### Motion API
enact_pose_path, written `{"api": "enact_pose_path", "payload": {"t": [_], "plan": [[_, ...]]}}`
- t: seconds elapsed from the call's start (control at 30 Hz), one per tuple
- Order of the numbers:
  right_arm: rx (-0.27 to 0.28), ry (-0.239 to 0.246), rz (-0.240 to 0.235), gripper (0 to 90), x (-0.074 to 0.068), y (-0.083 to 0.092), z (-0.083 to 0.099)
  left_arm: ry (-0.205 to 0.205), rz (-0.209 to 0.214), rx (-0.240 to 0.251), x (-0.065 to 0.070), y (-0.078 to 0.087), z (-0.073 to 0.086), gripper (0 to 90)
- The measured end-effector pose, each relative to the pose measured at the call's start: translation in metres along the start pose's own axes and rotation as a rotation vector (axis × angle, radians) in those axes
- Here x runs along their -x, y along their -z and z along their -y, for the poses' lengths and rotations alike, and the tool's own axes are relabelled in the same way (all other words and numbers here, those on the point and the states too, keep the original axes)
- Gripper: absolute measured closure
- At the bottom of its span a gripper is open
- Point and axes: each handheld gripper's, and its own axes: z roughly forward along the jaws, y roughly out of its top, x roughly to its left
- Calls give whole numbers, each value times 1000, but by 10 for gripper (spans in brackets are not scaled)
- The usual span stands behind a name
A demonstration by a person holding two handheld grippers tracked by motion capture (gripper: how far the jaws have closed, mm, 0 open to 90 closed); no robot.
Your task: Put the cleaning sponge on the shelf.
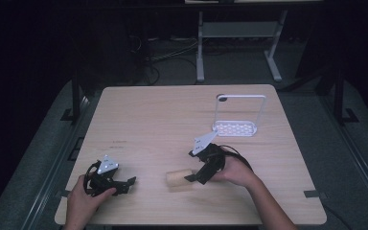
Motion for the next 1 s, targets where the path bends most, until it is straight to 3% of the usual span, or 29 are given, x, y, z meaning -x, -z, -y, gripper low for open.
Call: {"api": "enact_pose_path", "payload": {"t": [0.43,0.5,1.0], "plan": [[-55,36,-41,94,-4,-20,-10,-2,-1,0,0,0,0,129],[-63,38,-51,149,-4,-23,-11,-2,-1,0,0,0,0,129],[-113,67,-70,154,-6,-40,-12,-5,-1,-3,0,0,0,129]]}}
